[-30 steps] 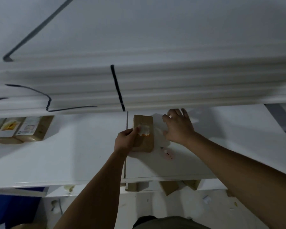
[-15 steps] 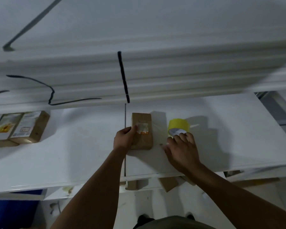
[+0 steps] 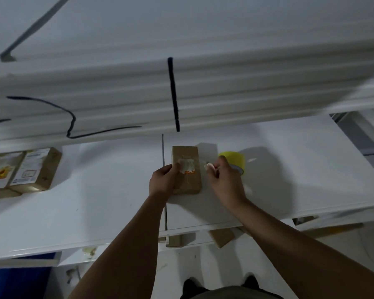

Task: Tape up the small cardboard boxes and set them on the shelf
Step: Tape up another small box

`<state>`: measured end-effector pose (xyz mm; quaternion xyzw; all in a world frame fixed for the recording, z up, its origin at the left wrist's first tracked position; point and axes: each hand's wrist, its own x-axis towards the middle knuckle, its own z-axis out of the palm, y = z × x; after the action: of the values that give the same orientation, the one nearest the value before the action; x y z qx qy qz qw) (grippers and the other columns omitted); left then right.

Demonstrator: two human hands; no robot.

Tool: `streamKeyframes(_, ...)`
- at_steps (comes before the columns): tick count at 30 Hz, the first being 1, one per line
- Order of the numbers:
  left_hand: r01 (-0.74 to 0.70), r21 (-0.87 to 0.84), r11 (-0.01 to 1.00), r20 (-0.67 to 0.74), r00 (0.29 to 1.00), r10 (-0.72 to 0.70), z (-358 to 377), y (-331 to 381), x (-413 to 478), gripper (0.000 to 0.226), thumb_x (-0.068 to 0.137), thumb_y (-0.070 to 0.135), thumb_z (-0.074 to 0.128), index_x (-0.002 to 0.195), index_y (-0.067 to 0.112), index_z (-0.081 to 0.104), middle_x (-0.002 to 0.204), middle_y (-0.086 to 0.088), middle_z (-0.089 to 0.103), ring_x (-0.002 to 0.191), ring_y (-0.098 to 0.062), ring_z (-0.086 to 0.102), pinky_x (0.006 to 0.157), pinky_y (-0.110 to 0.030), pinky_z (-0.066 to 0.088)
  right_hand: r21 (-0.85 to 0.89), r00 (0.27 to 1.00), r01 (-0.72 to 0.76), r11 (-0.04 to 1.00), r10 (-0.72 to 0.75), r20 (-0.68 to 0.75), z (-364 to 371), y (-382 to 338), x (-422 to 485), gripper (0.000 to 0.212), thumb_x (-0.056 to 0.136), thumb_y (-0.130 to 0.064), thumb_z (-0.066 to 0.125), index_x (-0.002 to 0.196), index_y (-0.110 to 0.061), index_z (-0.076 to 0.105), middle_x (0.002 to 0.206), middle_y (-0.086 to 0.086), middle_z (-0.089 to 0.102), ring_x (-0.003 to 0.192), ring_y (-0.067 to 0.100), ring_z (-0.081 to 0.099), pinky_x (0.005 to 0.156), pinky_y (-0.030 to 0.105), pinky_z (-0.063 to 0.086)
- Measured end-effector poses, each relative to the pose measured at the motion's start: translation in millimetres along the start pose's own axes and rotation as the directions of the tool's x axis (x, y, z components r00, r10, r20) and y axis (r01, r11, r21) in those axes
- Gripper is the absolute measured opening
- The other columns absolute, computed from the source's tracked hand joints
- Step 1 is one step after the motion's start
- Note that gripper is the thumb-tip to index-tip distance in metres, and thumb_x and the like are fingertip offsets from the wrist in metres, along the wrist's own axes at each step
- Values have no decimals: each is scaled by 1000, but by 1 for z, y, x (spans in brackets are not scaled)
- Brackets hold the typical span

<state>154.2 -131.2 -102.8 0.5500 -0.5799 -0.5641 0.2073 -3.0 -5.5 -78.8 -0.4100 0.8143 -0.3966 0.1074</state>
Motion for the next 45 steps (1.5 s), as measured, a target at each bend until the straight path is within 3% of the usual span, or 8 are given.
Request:
streamKeyframes(9,-11,-9,1000,10,1000,11,-2,1,-3,27,76,85,64,74,61,76,81,17,81,88,-16,79,89,-46,66,-127,988,34,991,-14,153,8,6,1,26,96,-13,64,73,-8,52,60,9,53,59,34,55,54,36,37)
streamKeyframes(18,9,-192,981,57,998,2,-13,5,-18,25,91,60,76,86,37,85,88,8,83,81,-10,80,63,-20,61,-353,978,-68,933,133,162,-9,25,-41,31,99,-57,55,109,-27,58,93,4,73,94,37,70,72,39,49)
streamKeyframes(22,14,-280,960,86,996,11,-21,1,-36,33,94,54,73,102,24,85,98,0,84,88,-11,80,66,-19,60,-77,994,-90,993,94,61,-17,-3,-32,32,97,-44,69,121,-23,66,80,2,70,81,28,72,68,35,53)
streamKeyframes(25,-34,-350,936,102,992,74,-22,1,-55,38,93,59,68,114,30,82,109,-2,83,100,-17,79,73,-22,62,243,982,-149,959,115,150,-16,-30,-23,45,94,-42,74,134,-26,62,112,-6,68,104,10,66,85,37,58)
streamKeyframes(29,-157,-404,901,85,974,208,-18,8,-78,40,101,55,63,133,34,73,124,-2,79,113,-18,76,84,-30,63,384,989,-64,921,7,147,-15,-54,-17,40,98,-35,71,136,-27,64,120,-18,67,107,-6,64,82,11,51)
streamKeyframes(34,-215,-474,854,6,969,247,-9,24,-95,42,101,54,64,134,29,72,126,-5,78,117,-24,75,94,-42,64,507,997,22,861,15,-70,-16,-53,-21,12,92,-29,78,104,-26,77,95,-23,76,91,-3,72,72,10,54)
streamKeyframes(40,-254,-375,892,-19,964,266,14,23,-101,27,101,45,70,127,42,74,116,0,81,107,-25,77,88,-49,67,693,897,-443,569,282,341,-37,-19,-1,25,80,-18,89,103,-16,81,101,8,81,101,27,77,96,52,60)
streamKeyframes(45,-281,-334,900,-9,955,295,38,29,-108,35,99,52,69,133,46,68,122,4,78,113,-25,74,89,-50,67,765,908,-413,494,288,303,-60,0,1,41,66,-19,92,104,-8,82,102,13,81,101,28,78,90,37,62)
